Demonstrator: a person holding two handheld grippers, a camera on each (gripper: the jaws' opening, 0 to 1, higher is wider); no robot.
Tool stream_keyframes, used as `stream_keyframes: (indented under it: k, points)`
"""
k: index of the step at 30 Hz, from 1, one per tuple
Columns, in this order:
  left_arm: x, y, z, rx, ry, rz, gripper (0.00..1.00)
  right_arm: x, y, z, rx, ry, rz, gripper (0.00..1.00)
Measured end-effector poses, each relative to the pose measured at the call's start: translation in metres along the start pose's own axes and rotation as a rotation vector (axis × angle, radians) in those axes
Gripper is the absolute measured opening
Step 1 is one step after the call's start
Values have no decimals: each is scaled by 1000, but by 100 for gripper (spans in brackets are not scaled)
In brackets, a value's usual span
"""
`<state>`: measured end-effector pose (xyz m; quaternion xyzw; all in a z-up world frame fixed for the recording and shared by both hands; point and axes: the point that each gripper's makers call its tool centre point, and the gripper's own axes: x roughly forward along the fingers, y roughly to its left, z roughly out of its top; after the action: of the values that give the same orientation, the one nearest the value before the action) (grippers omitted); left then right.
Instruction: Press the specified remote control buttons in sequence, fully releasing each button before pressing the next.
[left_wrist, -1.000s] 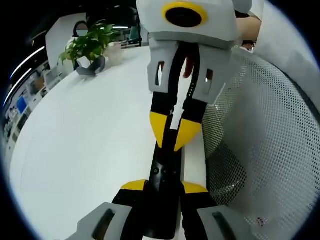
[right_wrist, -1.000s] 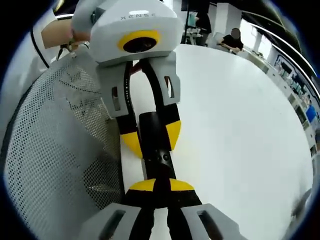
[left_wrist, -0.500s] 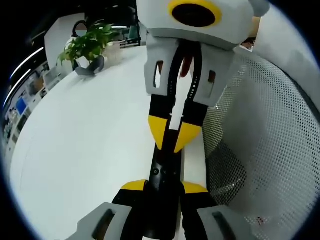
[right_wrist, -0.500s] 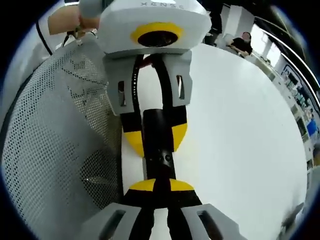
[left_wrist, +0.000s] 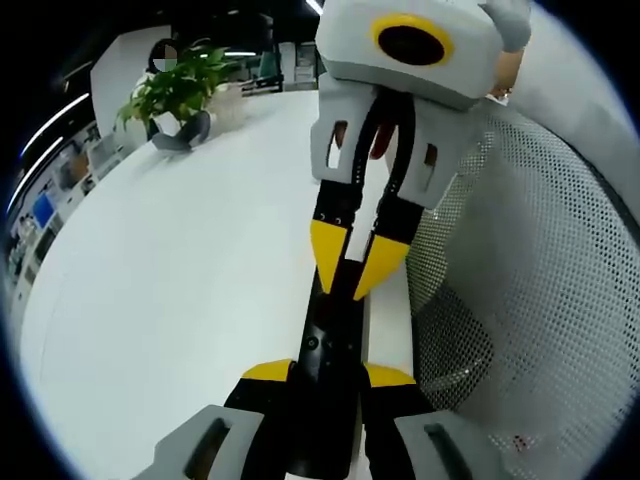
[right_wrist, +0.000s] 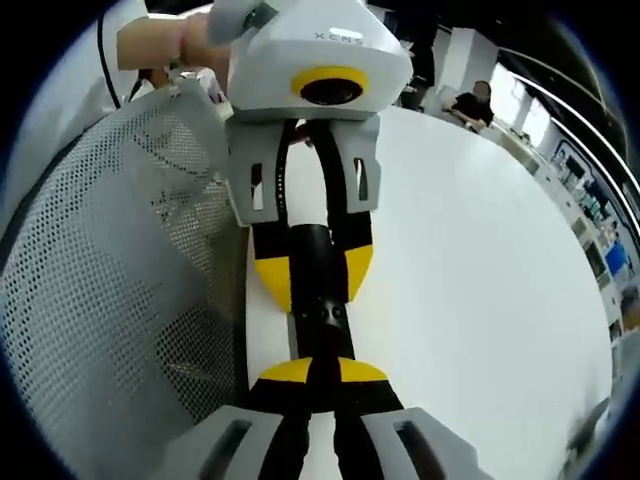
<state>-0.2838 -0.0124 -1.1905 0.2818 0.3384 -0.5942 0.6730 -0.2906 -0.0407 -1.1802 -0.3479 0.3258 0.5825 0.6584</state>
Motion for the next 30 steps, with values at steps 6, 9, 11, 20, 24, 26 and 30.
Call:
stream_keyframes:
  k: [6,9,11,20,24,26,30]
  points:
    - [0,0,0,-2,-5,1,25,1,-3,0,-24,9,-7,0]
    - [0,0,0,-3,-6,1,25,2,-5,0,-49,20,-6,0]
    - [0,0,0,-2,-5,0,25,4,-4,1,-75,37,-3,0]
    - [0,0,0,3,-5,-9,25,4,-7,0,-5,25,-8,0]
    - [0,0,0,3,-7,-5,25,1,-7,1,129,-63,-18,0]
    - [0,0,0,4,-5,-6,25,1,-7,1,129,-63,-19,0]
    - [0,0,0,2,-5,-11,25,3,-6,4,101,-59,-17,0]
